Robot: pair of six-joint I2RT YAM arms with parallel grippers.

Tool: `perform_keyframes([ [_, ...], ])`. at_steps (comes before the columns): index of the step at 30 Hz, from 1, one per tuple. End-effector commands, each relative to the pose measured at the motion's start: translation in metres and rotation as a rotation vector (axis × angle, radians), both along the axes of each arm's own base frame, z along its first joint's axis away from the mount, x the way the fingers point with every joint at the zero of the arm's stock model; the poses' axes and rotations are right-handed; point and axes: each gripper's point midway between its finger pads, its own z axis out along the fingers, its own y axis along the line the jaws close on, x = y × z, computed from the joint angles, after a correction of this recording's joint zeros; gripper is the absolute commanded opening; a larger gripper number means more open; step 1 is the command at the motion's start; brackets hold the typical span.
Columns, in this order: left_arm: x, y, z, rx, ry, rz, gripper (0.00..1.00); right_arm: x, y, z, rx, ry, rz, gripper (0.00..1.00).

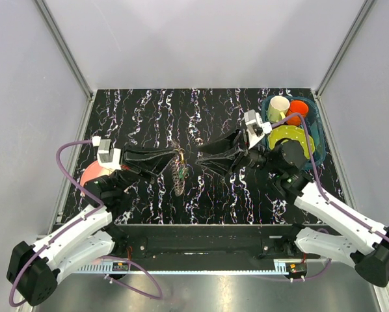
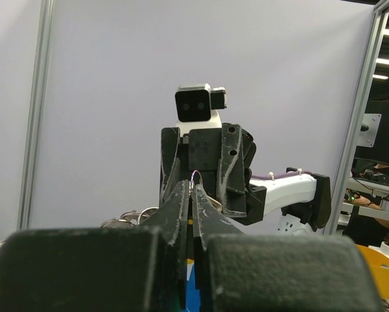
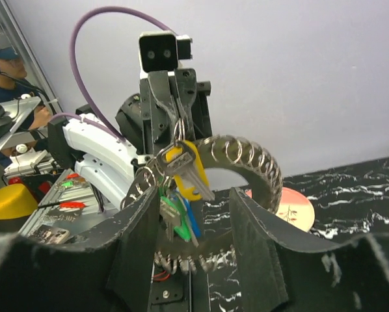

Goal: Remove the keys from the keyring

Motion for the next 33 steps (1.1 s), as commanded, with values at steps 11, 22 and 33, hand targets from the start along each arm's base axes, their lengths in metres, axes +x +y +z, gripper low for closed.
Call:
perform_keyframes([
  [11, -0.016, 0.006, 0.011, -0.029, -0.117, -0.013, 0.0, -0.008, 0.006, 0.051, 0.077, -0.041, 0.077, 0.51],
  [22, -0.015, 0.004, 0.011, -0.028, -0.116, -0.025, 0.0, -0.004, 0.019, 0.037, 0.033, 0.048, 0.088, 0.43],
  [33, -0.014, 0.004, 0.007, -0.025, -0.109, -0.024, 0.0, 0.003, 0.022, 0.029, 0.026, 0.069, 0.053, 0.23],
])
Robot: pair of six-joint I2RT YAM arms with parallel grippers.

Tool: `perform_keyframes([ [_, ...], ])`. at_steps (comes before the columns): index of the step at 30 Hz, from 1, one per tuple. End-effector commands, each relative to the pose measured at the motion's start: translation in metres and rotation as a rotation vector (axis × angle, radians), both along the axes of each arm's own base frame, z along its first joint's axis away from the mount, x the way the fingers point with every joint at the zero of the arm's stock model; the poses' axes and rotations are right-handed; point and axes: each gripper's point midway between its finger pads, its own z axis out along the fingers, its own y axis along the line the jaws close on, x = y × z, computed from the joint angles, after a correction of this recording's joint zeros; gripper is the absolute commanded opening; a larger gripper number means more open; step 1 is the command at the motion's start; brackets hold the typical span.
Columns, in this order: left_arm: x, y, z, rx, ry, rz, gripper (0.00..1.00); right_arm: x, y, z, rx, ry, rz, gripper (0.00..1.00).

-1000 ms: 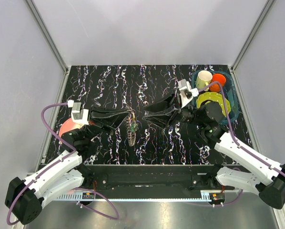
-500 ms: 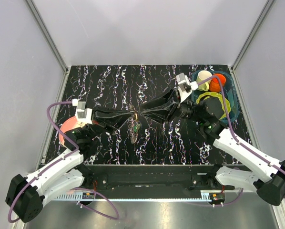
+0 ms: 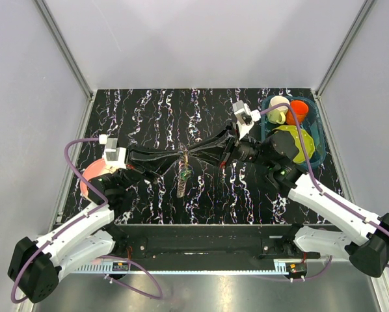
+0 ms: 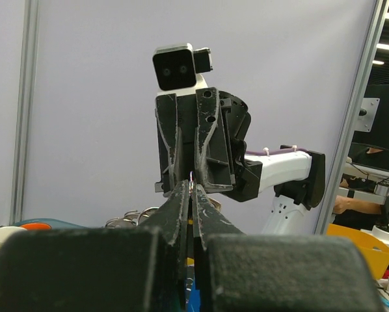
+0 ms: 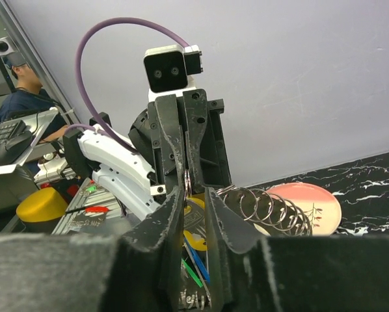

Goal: Remove the keys from the keyring

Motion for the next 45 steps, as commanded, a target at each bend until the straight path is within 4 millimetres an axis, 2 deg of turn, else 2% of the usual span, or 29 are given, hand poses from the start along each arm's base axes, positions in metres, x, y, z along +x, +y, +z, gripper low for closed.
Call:
perform_keyframes([
  [1, -0.016, 0.012, 0.019, -0.074, -0.107, 0.001, 0.0, -0.002, -0.001, 0.016, 0.04, -0.017, -0.012, 0.21],
  [4, -0.017, 0.012, 0.021, -0.073, -0.114, -0.004, 0.0, -0.001, 0.0, 0.012, 0.037, -0.009, -0.01, 0.17],
  [6, -0.017, 0.012, 0.02, -0.073, -0.113, -0.002, 0.0, 0.0, 0.001, 0.01, 0.032, 0.0, -0.006, 0.09],
  [7, -0.017, 0.012, 0.02, -0.073, -0.113, -0.002, 0.0, -0.002, 0.002, 0.009, 0.031, -0.003, 0.002, 0.02],
  [8, -0.017, 0.011, 0.02, -0.072, -0.114, -0.003, 0.0, -0.001, 0.002, 0.008, 0.03, 0.005, 0.005, 0.0],
  [12, -0.018, 0.012, 0.021, -0.078, -0.123, -0.003, 0.0, 0.0, 0.003, 0.007, 0.027, 0.016, 0.0, 0.0],
  [19, -0.018, 0.016, 0.024, -0.09, -0.126, 0.016, 0.0, 0.004, 0.007, -0.012, -0.037, 0.084, -0.004, 0.0],
  [26, -0.015, 0.019, 0.024, -0.096, -0.119, 0.039, 0.0, 0.004, 0.01, -0.022, -0.075, 0.121, 0.016, 0.0],
  [45, -0.014, 0.018, 0.026, -0.096, -0.121, 0.038, 0.0, 0.006, 0.009, -0.029, -0.103, 0.136, -0.004, 0.0],
])
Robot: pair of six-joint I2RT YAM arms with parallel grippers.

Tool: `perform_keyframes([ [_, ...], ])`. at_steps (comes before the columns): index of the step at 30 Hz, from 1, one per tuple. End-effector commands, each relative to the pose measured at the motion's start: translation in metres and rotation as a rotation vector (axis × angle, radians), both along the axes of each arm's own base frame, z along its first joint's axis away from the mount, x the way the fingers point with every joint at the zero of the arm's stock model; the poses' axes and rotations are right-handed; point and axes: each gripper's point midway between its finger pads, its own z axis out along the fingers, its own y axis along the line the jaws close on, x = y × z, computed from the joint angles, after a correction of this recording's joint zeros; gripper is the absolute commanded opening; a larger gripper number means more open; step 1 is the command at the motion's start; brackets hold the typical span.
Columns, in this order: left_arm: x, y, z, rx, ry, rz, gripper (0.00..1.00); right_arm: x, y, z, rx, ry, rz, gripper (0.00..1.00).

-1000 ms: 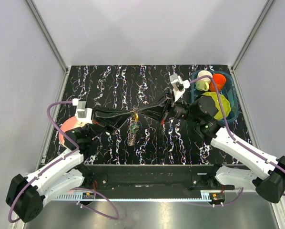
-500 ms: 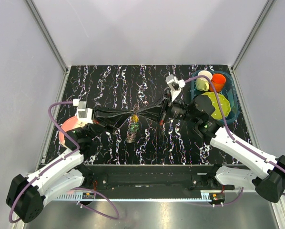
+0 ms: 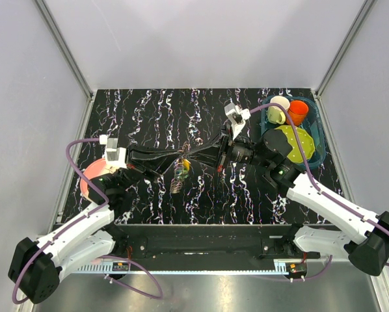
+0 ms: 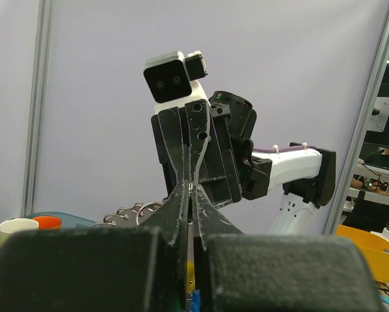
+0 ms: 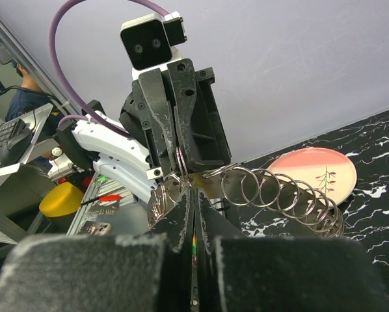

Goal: Remove the keys from the keyring

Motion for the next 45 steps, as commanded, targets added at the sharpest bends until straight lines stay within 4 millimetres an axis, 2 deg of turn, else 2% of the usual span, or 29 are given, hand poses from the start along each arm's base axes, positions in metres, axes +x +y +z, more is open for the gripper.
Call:
perform_keyframes([
  [1, -0.021, 0.017, 0.032, -0.101, -0.136, 0.012, 0.0, 0.002, 0.002, -0.002, -0.017, 0.007, -0.013, 0.0],
  [18, -0.021, 0.017, 0.03, -0.092, -0.138, 0.021, 0.0, 0.007, 0.001, -0.007, -0.041, 0.014, -0.045, 0.0],
  [25, -0.014, 0.015, 0.012, -0.031, -0.111, 0.062, 0.0, 0.015, -0.022, 0.016, 0.004, -0.062, -0.193, 0.0],
  [28, -0.012, 0.017, 0.004, -0.015, -0.095, 0.081, 0.0, 0.024, -0.033, 0.019, -0.004, -0.068, -0.279, 0.0],
  [31, -0.003, 0.014, -0.014, 0.054, -0.048, 0.12, 0.0, 0.034, -0.044, 0.016, -0.016, -0.063, -0.372, 0.0],
  [34, 0.004, 0.02, -0.027, 0.059, -0.007, 0.176, 0.0, 0.052, -0.053, -0.004, -0.097, -0.032, -0.481, 0.0],
  [37, 0.011, 0.024, -0.037, 0.086, 0.028, 0.226, 0.0, 0.066, -0.059, -0.033, -0.172, 0.006, -0.552, 0.0],
  [38, 0.017, 0.024, -0.047, 0.125, 0.058, 0.253, 0.0, 0.071, -0.061, -0.04, -0.185, 0.018, -0.584, 0.0],
  [41, 0.043, 0.035, -0.072, 0.179, 0.166, 0.39, 0.0, 0.089, -0.063, -0.072, -0.259, 0.05, -0.653, 0.0],
  [42, 0.056, 0.043, -0.079, 0.182, 0.212, 0.468, 0.0, 0.098, -0.067, -0.086, -0.293, 0.065, -0.693, 0.0],
  [43, 0.067, 0.047, -0.095, 0.234, 0.262, 0.515, 0.0, 0.112, -0.072, -0.104, -0.337, 0.087, -0.737, 0.0],
  [45, 0.087, 0.06, -0.108, 0.284, 0.311, 0.638, 0.0, 0.13, -0.081, -0.133, -0.397, 0.13, -0.796, 0.0],
])
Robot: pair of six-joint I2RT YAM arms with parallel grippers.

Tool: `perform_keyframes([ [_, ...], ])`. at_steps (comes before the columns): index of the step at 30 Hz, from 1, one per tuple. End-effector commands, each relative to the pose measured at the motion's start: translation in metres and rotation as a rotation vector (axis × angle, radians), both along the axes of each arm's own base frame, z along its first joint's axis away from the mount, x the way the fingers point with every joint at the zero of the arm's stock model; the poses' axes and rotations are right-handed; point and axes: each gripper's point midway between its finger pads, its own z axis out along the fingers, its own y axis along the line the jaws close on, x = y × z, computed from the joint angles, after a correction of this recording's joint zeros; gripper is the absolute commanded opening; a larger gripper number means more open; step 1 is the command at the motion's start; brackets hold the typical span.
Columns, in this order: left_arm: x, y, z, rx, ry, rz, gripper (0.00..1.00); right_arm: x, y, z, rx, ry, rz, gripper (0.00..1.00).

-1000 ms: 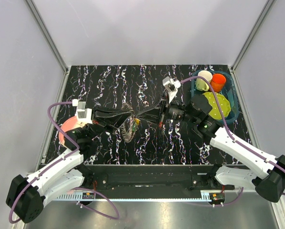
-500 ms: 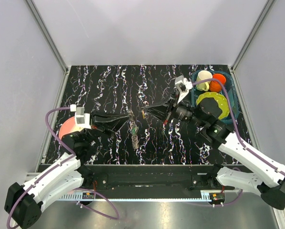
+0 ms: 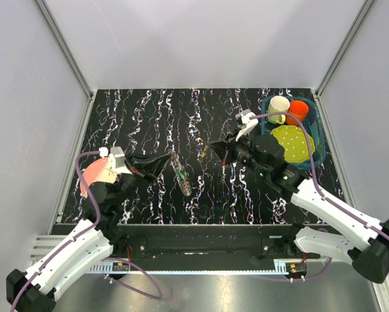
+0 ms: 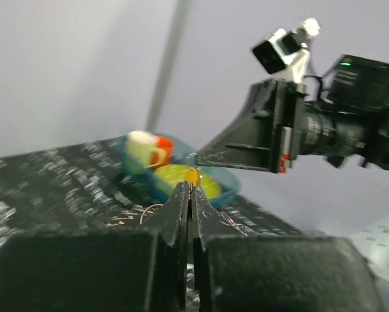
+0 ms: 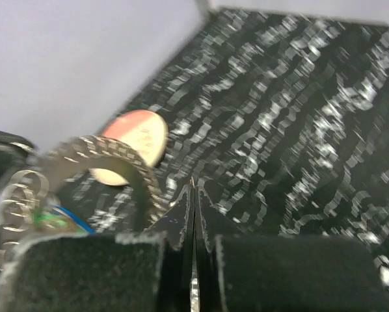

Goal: Remove the keys from the keyring

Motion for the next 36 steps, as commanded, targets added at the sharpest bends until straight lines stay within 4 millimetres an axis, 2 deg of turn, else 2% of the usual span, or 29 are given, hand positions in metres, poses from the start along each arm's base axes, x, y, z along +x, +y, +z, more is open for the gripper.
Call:
perform_keyframes([
  [1, 0.059, 0.037, -0.044, 0.141, 0.157, 0.344, 0.0, 0.054, -0.026, -0.075, -0.149, 0.12, -0.219, 0.0],
  [2, 0.069, 0.038, -0.058, 0.18, 0.205, 0.371, 0.0, 0.066, -0.032, -0.083, -0.147, 0.138, -0.242, 0.0],
  [3, 0.081, 0.049, -0.055, 0.177, 0.236, 0.437, 0.0, 0.072, -0.033, -0.093, -0.154, 0.157, -0.247, 0.0],
  [4, 0.087, 0.051, -0.063, 0.2, 0.275, 0.45, 0.0, 0.081, -0.031, -0.112, -0.17, 0.198, -0.25, 0.0],
  [5, 0.095, 0.051, -0.071, 0.21, 0.314, 0.458, 0.0, 0.09, -0.032, -0.117, -0.16, 0.204, -0.256, 0.0],
  [6, 0.101, 0.055, -0.068, 0.207, 0.318, 0.462, 0.0, 0.095, -0.031, -0.123, -0.16, 0.216, -0.26, 0.0],
  [7, 0.105, 0.056, -0.066, 0.192, 0.316, 0.468, 0.0, 0.104, -0.03, -0.142, -0.183, 0.25, -0.273, 0.0],
  [8, 0.11, 0.052, -0.073, 0.191, 0.347, 0.446, 0.0, 0.113, -0.035, -0.15, -0.187, 0.265, -0.309, 0.0],
  [9, 0.116, 0.054, -0.069, 0.184, 0.353, 0.451, 0.0, 0.127, -0.042, -0.152, -0.17, 0.288, -0.351, 0.0],
  [10, 0.12, 0.055, -0.072, 0.191, 0.373, 0.454, 0.0, 0.137, -0.045, -0.173, -0.189, 0.335, -0.378, 0.0],
  [11, 0.129, 0.055, -0.081, 0.217, 0.407, 0.469, 0.0, 0.142, -0.046, -0.18, -0.19, 0.359, -0.38, 0.0],
  [12, 0.137, 0.062, -0.075, 0.211, 0.412, 0.514, 0.0, 0.152, -0.049, -0.181, -0.183, 0.365, -0.387, 0.0],
  [13, 0.143, 0.068, -0.093, 0.248, 0.478, 0.552, 0.0, 0.156, -0.048, -0.198, -0.2, 0.396, -0.382, 0.0],
  [15, 0.15, 0.073, -0.096, 0.263, 0.495, 0.581, 0.0, 0.168, -0.053, -0.212, -0.21, 0.426, -0.403, 0.0],
  [18, 0.16, 0.073, -0.095, 0.259, 0.484, 0.583, 0.0, 0.178, -0.059, -0.222, -0.221, 0.443, -0.422, 0.01],
  [21, 0.17, 0.073, -0.106, 0.278, 0.527, 0.588, 0.0, 0.185, -0.066, -0.226, -0.236, 0.464, -0.445, 0.16],
  [22, 0.175, 0.073, -0.119, 0.305, 0.569, 0.596, 0.0, 0.183, -0.072, -0.23, -0.26, 0.492, -0.458, 0.22],
  [23, 0.179, 0.079, -0.123, 0.315, 0.596, 0.631, 0.0, 0.186, -0.073, -0.222, -0.265, 0.483, -0.463, 0.38],
  [25, 0.18, 0.08, -0.14, 0.343, 0.642, 0.639, 0.0, 0.18, -0.077, -0.208, -0.283, 0.472, -0.462, 0.49],
  [26, 0.18, 0.08, -0.146, 0.344, 0.653, 0.638, 0.0, 0.175, -0.078, -0.203, -0.284, 0.467, -0.458, 0.6],
  [27, 0.182, 0.079, -0.15, 0.343, 0.663, 0.639, 0.0, 0.171, -0.081, -0.182, -0.256, 0.434, -0.46, 0.66],
  [28, 0.183, 0.08, -0.155, 0.346, 0.681, 0.646, 0.0, 0.165, -0.081, -0.176, -0.248, 0.43, -0.448, 0.71],
  [29, 0.189, 0.082, -0.151, 0.34, 0.687, 0.668, 0.0, 0.159, -0.082, -0.171, -0.239, 0.422, -0.438, 0.75],
  [30, 0.193, 0.082, -0.166, 0.368, 0.728, 0.676, 0.0, 0.146, -0.079, -0.156, -0.222, 0.418, -0.395, 0.84],
  [32, 0.202, 0.079, -0.167, 0.377, 0.742, 0.677, 0.0, 0.133, -0.077, -0.147, -0.204, 0.411, -0.356, 1.0],
  [33, 0.207, 0.076, -0.176, 0.394, 0.755, 0.673, 0.0, 0.124, -0.076, -0.132, -0.178, 0.386, -0.335, 1.0],
  [34, 0.211, 0.075, -0.178, 0.393, 0.754, 0.668, 0.0, 0.118, -0.077, -0.132, -0.174, 0.392, -0.332, 1.0],
  [35, 0.216, 0.073, -0.177, 0.386, 0.746, 0.668, 0.0, 0.111, -0.079, -0.118, -0.143, 0.375, -0.333, 1.0],
  [36, 0.219, 0.071, -0.187, 0.397, 0.77, 0.666, 0.0, 0.105, -0.081, -0.117, -0.142, 0.385, -0.335, 1.0],
])
